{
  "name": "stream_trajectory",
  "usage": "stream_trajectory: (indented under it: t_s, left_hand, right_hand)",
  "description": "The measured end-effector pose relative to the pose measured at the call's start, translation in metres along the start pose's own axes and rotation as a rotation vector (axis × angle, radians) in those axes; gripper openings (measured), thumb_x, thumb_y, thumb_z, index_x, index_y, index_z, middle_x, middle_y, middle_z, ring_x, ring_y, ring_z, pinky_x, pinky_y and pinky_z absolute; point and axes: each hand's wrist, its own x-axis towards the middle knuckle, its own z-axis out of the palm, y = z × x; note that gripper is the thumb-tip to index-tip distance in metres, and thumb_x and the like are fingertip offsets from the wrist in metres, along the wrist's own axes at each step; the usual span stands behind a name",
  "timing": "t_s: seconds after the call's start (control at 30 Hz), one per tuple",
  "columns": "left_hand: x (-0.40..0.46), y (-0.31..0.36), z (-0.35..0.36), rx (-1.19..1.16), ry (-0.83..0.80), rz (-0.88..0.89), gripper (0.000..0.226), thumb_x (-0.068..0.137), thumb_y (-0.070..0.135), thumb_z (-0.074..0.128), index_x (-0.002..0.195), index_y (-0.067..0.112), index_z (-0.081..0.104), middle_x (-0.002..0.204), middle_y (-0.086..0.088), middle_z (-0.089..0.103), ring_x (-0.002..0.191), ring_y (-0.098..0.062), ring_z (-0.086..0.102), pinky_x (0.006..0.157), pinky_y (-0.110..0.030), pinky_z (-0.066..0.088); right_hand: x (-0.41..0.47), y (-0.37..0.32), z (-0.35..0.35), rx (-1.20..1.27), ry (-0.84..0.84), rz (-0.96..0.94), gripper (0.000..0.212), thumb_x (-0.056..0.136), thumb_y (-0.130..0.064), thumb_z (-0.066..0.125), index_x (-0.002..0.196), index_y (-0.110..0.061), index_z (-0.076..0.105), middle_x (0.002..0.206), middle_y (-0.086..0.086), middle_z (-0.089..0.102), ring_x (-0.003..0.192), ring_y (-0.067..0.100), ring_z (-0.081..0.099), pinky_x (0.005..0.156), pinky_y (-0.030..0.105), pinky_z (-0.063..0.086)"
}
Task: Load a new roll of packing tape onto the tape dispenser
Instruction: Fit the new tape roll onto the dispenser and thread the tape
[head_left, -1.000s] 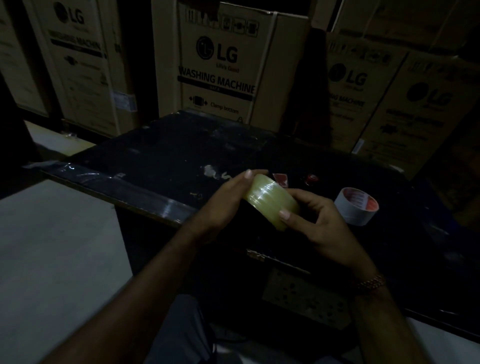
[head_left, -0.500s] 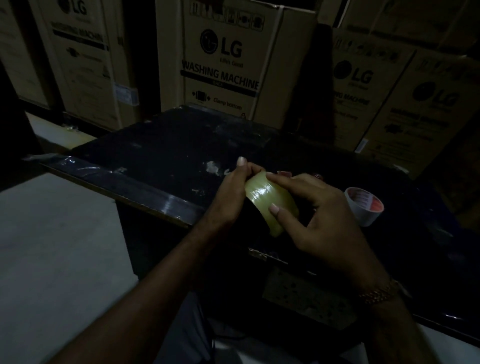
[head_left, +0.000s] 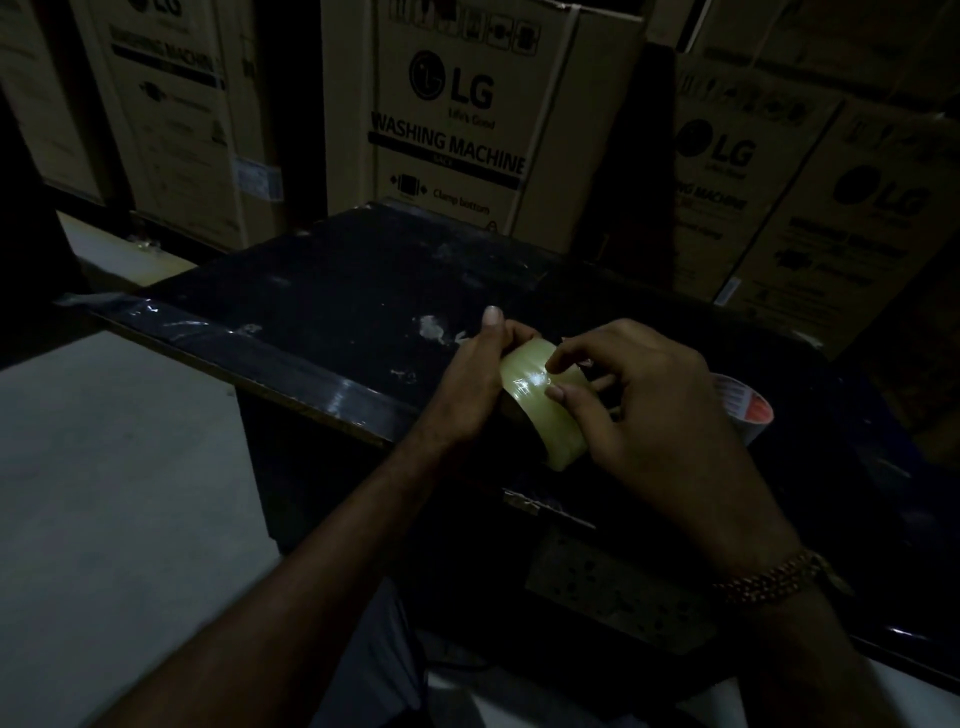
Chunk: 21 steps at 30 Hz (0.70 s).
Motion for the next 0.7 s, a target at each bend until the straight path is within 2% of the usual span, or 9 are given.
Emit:
stream_trajectory:
  t_s: [0.2, 0.33, 0.47, 0.6, 0.7]
  left_hand:
    - [-0.001, -0.001, -0.001, -0.022, -0.005, -0.002, 0.066, 0.115, 0.050, 0.020, 0.099, 0.011, 0.071, 0.080, 0.002, 0.074, 0.077, -0.010, 0.069, 0.073, -0.026, 0.056]
    - [-0.001, -0.001, 0.000, -0.022, -0.001, -0.003, 0.063, 0.115, 0.048, 0.021, 0.096, 0.015, 0.071, 0.078, 0.003, 0.075, 0.077, -0.009, 0.069, 0.072, -0.023, 0.057]
    - [-0.001, 0.000, 0.000, 0.009, -0.003, 0.006, 0.063, 0.116, 0.047, 0.019, 0.096, 0.015, 0.071, 0.077, 0.007, 0.074, 0.075, -0.004, 0.069, 0.070, -0.019, 0.056]
    - [-0.001, -0.001, -0.002, 0.015, 0.005, 0.019, 0.064, 0.116, 0.046, 0.020, 0.095, 0.014, 0.072, 0.079, 0.005, 0.075, 0.078, -0.006, 0.070, 0.073, -0.021, 0.055]
    - [-0.001, 0.001, -0.003, 0.047, 0.001, 0.025, 0.062, 0.116, 0.044, 0.018, 0.092, 0.020, 0.070, 0.074, 0.009, 0.074, 0.072, 0.000, 0.069, 0.069, -0.016, 0.053]
  right_hand:
    - [0.007, -0.007, 0.001, -0.058, -0.042, 0.010, 0.011, 0.092, -0.028, 0.076, 0.100, -0.023, 0.070, 0.105, -0.004, 0.063, 0.095, 0.013, 0.062, 0.081, 0.037, 0.056]
    - [0.002, -0.008, 0.003, -0.048, -0.034, 0.014, 0.008, 0.093, -0.025, 0.075, 0.098, -0.021, 0.070, 0.106, -0.003, 0.062, 0.094, 0.014, 0.061, 0.078, 0.035, 0.055]
    - [0.000, -0.009, 0.004, -0.068, -0.055, 0.039, 0.008, 0.097, -0.027, 0.068, 0.103, -0.023, 0.065, 0.112, -0.008, 0.056, 0.096, 0.011, 0.058, 0.079, 0.031, 0.048]
    - [-0.003, -0.006, 0.007, -0.054, -0.011, -0.016, 0.028, 0.097, -0.021, 0.070, 0.125, -0.020, 0.072, 0.119, -0.002, 0.066, 0.103, 0.013, 0.065, 0.085, 0.030, 0.053]
    - [-0.004, -0.002, 0.006, -0.040, 0.037, -0.062, 0.023, 0.092, -0.012, 0.076, 0.115, -0.011, 0.081, 0.115, 0.004, 0.074, 0.102, 0.013, 0.069, 0.088, 0.020, 0.053]
